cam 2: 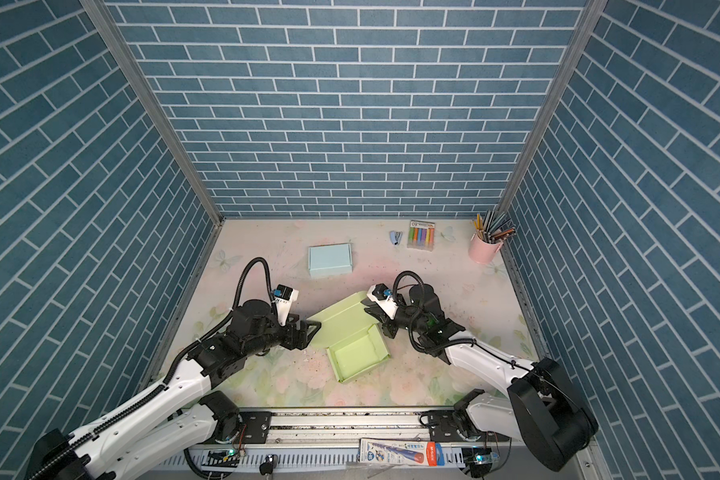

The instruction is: Fold the paper box

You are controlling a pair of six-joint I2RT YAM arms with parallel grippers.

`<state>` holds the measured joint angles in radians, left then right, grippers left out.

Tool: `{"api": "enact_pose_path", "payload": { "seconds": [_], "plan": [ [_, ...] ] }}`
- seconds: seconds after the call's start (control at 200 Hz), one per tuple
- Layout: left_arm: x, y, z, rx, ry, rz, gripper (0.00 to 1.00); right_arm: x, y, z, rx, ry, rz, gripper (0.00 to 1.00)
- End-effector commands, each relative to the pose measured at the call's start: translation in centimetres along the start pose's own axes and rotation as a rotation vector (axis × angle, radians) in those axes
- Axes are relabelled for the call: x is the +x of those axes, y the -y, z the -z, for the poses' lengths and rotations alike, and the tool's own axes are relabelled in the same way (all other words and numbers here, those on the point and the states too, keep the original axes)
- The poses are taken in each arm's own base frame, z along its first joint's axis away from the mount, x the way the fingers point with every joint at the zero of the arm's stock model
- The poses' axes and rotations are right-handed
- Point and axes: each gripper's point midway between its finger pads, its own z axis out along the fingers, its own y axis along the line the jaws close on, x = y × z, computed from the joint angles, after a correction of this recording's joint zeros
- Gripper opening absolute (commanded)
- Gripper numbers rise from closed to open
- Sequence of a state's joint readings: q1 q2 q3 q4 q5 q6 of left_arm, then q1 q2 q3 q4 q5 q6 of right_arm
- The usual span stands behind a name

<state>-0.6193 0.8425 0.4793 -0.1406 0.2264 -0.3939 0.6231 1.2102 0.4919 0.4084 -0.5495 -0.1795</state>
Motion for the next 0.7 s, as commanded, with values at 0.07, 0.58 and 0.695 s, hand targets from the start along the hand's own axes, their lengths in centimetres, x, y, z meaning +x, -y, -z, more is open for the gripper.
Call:
{"api": "enact_pose_path", "payload": {
  "seconds": [0.07,0.58,0.695],
  "plan": [
    [-0.2,0.2,-0.9,0.024,0.029,0.026,0.89,0.1,0.6,-0.1,0.030,0.007,-0.007,0.04],
    [2.5,0.7,-2.0,0.003,-0.023,-0.006,0.49,0.4,1.1,-0.1,0.063,0.001,-0.017,0.03],
    [2.6,0.5,-2.0,-0.013,-0.029,-0.006,0.31,0.5,1.4,-0.1,0.081,-0.004,-0.018,0.02]
  ]
}}
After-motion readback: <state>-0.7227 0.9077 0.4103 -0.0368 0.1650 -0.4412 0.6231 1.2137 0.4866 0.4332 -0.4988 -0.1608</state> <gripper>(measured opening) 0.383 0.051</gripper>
